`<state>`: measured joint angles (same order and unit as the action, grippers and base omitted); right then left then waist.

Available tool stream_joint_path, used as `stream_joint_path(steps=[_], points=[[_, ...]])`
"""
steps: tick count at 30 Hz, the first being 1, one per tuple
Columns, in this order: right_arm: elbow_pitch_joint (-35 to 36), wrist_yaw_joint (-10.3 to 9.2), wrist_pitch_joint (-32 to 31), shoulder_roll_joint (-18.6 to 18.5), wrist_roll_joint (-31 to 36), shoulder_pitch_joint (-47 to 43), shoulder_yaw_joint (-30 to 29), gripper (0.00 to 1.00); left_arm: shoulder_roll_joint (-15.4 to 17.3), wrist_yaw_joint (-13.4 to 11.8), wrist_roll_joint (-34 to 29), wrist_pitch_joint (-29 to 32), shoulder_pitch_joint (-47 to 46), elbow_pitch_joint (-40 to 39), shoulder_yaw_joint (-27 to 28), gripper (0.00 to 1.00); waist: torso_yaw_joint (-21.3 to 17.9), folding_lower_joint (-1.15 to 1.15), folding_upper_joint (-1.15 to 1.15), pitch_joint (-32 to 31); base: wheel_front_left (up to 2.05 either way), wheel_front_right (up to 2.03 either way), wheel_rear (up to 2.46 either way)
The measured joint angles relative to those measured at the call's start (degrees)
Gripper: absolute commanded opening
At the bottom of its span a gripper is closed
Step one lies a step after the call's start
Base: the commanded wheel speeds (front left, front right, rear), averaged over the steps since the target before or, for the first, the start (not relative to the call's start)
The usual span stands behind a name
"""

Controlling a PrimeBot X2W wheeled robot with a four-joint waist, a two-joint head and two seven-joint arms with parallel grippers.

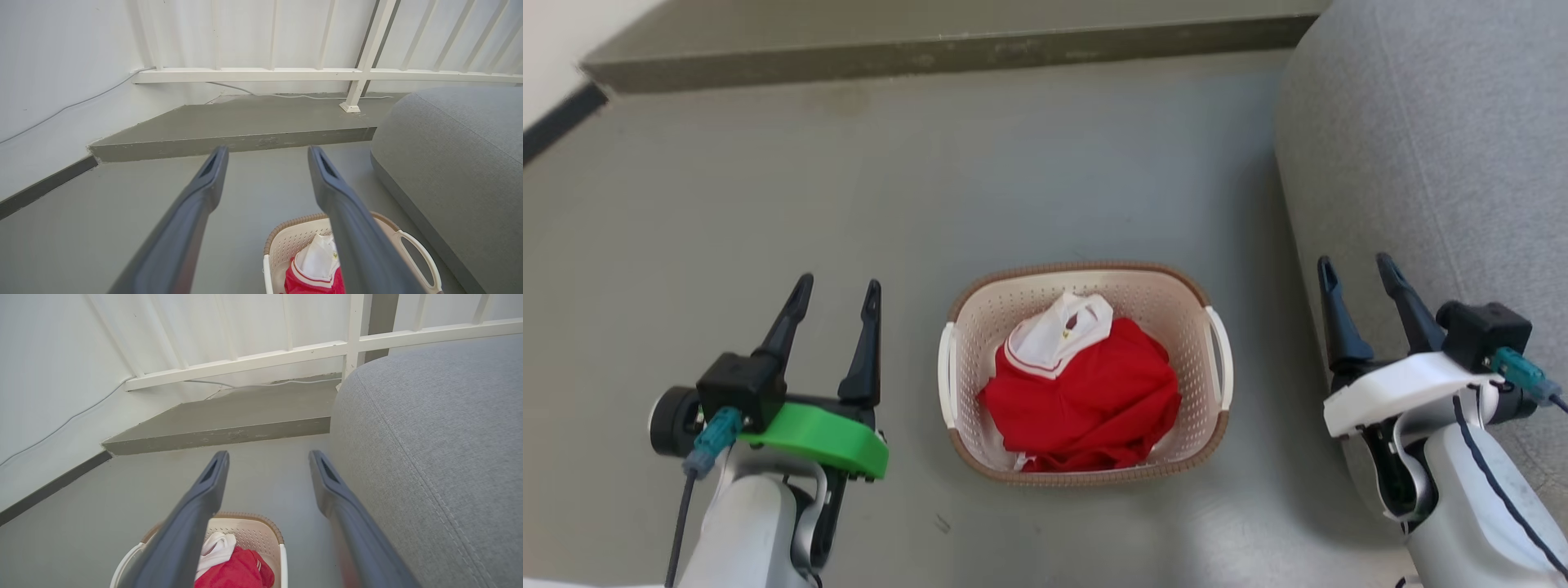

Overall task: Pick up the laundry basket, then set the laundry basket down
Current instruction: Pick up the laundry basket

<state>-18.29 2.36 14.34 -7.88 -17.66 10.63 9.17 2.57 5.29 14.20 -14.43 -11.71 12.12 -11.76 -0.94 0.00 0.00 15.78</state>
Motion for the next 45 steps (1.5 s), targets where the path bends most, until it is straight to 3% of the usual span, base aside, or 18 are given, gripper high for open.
stream_joint_path(steps=[12,45], points=[[-7.71,0.65,-0.02,0.22,-0.18,8.64,0.46,1.00,-0.18,0.74,0.52,0.00,-8.05,6.57,-1.65,1.00,-0.40,0.00,0.00,9.27,0.00,0.00,0.00],[-29.13,2.70,-2.50,2.42,-1.07,28.25,3.63,1.00,-1.04,1.81,10.95,0.99,-28.81,29.82,-12.39,1.00,1.50,0.01,0.00,29.80,0.00,0.00,0.00]])
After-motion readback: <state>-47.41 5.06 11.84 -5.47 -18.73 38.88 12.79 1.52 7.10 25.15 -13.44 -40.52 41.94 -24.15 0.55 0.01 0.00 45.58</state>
